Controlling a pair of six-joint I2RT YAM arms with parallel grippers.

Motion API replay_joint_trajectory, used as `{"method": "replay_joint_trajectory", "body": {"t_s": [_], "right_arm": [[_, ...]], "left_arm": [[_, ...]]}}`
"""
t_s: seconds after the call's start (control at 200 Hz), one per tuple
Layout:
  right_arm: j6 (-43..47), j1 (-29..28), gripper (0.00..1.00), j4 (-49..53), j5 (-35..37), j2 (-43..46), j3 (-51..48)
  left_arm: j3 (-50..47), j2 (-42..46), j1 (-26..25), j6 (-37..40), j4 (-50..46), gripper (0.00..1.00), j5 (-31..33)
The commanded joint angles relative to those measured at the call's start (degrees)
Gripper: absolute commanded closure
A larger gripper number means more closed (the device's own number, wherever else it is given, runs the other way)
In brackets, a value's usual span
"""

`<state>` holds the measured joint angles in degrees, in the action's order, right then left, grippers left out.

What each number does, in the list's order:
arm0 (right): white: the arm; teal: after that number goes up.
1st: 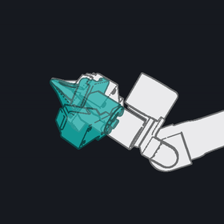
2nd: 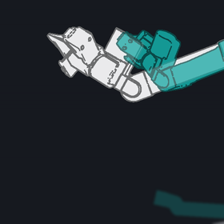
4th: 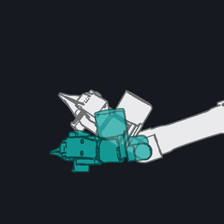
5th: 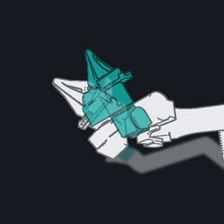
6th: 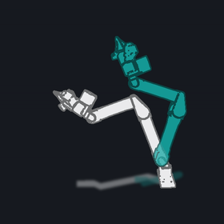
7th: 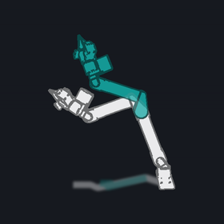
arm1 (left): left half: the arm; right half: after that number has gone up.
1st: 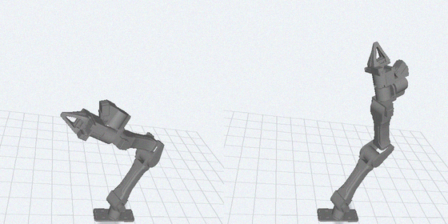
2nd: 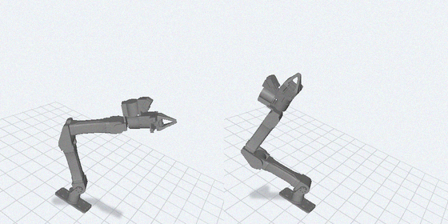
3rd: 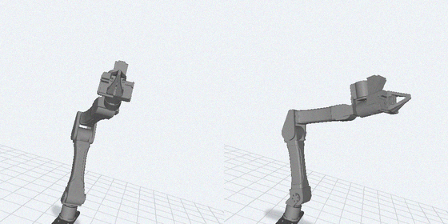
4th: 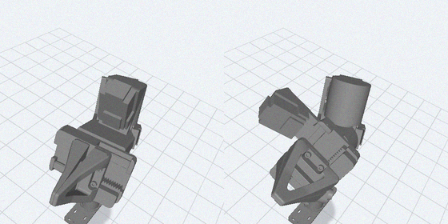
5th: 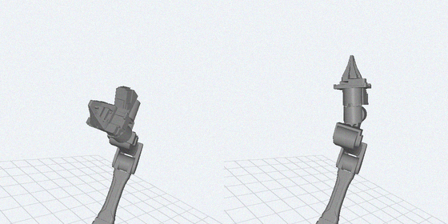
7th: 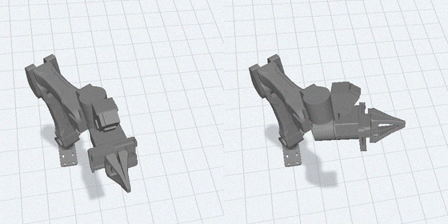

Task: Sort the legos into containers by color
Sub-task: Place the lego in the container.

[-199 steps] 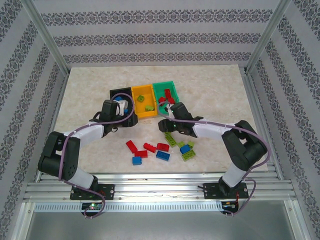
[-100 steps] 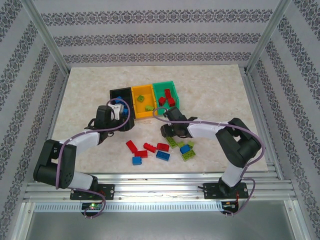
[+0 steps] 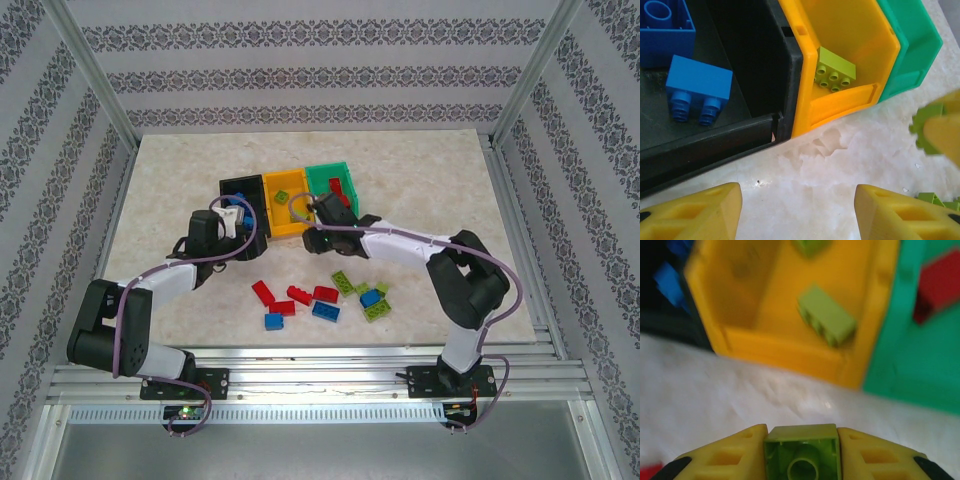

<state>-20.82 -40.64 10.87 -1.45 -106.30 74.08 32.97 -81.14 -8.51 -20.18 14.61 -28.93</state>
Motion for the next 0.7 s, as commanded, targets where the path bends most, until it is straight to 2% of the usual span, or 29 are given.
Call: {"method": "replay_joint_trajectory", "body": {"t_s": [0.0, 0.135, 0.195, 0.26, 0.495, 0.7], "right_arm": [[1.31, 0.42, 0.64, 0.37, -0.48, -4.31, 8.00], [0.19, 2.01, 0.55, 1.59, -1.01, -9.85, 17.10], [-0.17, 2.41, 0.48, 1.93, -0.98, -10.80, 19.22], [-0.29, 2.53, 0.46, 1.64, -1.14, -10.41, 19.08], [-1.11, 2.43, 0.46, -1.02, -2.85, -0.60, 5.72], [-0.96, 1.69, 0.46, 2.14, -3.29, 8.74, -6.72]], "left_arm": [[-1.56, 0.64, 1.03, -1.35, 3.95, 0.39, -1.39], [-1.73, 0.46, 1.53, -1.99, 4.55, 0.39, -2.05], [-1.85, 0.30, 1.66, -2.13, 4.89, 0.39, -2.51], [-2.38, 0.52, 1.89, -2.51, 6.62, 0.39, -3.95], [-3.75, 0.81, 2.18, -3.40, 9.42, 0.39, -4.42], [-4.84, 0.19, 2.31, -5.43, 12.68, 0.39, -5.49]]}}
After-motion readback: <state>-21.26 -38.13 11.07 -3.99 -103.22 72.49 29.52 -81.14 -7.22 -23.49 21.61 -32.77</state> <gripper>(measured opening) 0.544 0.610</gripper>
